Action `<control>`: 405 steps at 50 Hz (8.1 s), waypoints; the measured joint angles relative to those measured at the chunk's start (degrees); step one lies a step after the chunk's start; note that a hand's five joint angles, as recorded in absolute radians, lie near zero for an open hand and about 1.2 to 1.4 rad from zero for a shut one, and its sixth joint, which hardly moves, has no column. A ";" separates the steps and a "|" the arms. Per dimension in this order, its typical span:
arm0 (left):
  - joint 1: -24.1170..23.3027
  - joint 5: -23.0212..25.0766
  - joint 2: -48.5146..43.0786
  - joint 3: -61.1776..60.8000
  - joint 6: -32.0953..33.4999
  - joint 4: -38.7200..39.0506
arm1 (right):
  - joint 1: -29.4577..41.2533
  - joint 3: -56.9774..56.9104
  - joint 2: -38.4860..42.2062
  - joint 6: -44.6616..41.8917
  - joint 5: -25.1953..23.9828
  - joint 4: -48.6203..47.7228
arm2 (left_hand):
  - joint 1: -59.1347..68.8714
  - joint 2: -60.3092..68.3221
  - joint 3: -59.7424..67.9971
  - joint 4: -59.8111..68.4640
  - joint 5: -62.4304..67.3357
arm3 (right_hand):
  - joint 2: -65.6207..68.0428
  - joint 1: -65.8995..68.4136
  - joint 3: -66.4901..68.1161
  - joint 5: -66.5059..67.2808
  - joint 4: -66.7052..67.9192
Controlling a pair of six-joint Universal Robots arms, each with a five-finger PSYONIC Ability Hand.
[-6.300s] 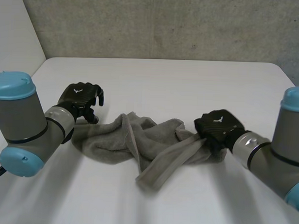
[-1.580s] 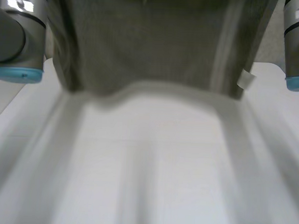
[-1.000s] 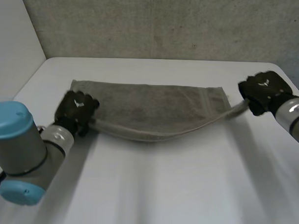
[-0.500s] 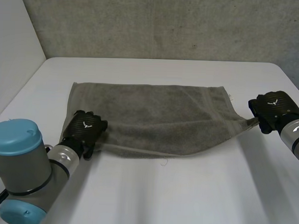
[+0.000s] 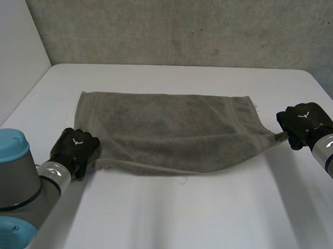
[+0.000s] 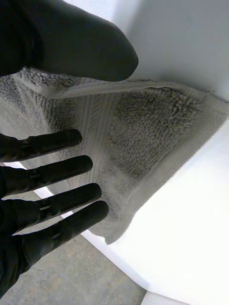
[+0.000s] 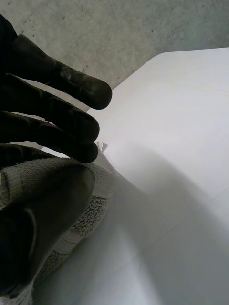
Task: Fold the towel.
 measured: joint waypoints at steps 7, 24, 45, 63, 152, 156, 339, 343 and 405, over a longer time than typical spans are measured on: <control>0.76 0.10 -0.29 0.00 -0.11 -0.19 | 0.02 -0.04 0.18 -0.04 0.01 -0.05 | 2.55 2.38 2.52 2.47 2.43 | 0.00 0.00 0.00 0.00 0.00; 0.92 2.14 -2.18 0.91 -0.68 -0.24 | -0.19 -0.09 0.63 -0.16 0.14 -0.13 | 28.22 28.06 27.30 27.28 26.60 | 0.00 0.00 0.00 0.00 0.00; 5.60 3.89 9.83 1.24 -0.61 -4.98 | -2.54 -1.11 -5.80 0.37 0.21 6.89 | 41.56 43.61 45.46 43.99 42.24 | 0.00 0.00 0.01 0.00 0.00; 8.25 9.60 31.26 0.82 -0.69 -16.59 | -14.36 -5.46 -19.66 0.03 -13.47 31.05 | 41.56 43.71 45.55 43.99 42.24 | 0.00 0.01 0.02 0.62 0.00; 0.29 9.27 2.82 14.18 -23.35 -6.19 | -1.52 -5.29 7.29 6.71 -1.95 7.43 | -28.05 -28.24 -29.14 -28.02 -30.59 | -49.88 -49.49 -50.06 -49.08 -50.01; 1.04 10.85 3.54 12.78 -25.06 -6.79 | -2.45 -5.99 10.55 6.73 -2.20 4.76 | -28.05 -28.24 -29.14 -28.02 -30.59 | -49.88 -49.44 -50.05 -49.06 -50.00; -20.00 -3.83 -12.44 30.52 -27.69 -1.18 | 26.65 -17.07 8.18 19.91 6.38 8.14 | -28.19 -28.56 -29.38 -28.02 -30.90 | -62.58 -63.39 -63.32 -63.39 -62.80; -21.65 -3.94 -16.28 31.48 -27.61 -1.19 | 25.03 -19.03 11.97 22.19 5.79 9.78 | -28.19 -28.56 -29.38 -28.02 -30.90 | -62.58 -63.40 -63.32 -63.39 -62.80; -11.99 -11.33 16.49 21.73 -25.93 -22.65 | 19.62 -14.31 -8.97 25.38 20.64 13.32 | -25.62 -25.80 -26.27 -25.44 -27.21 | -62.58 -63.57 -63.31 -63.38 -62.79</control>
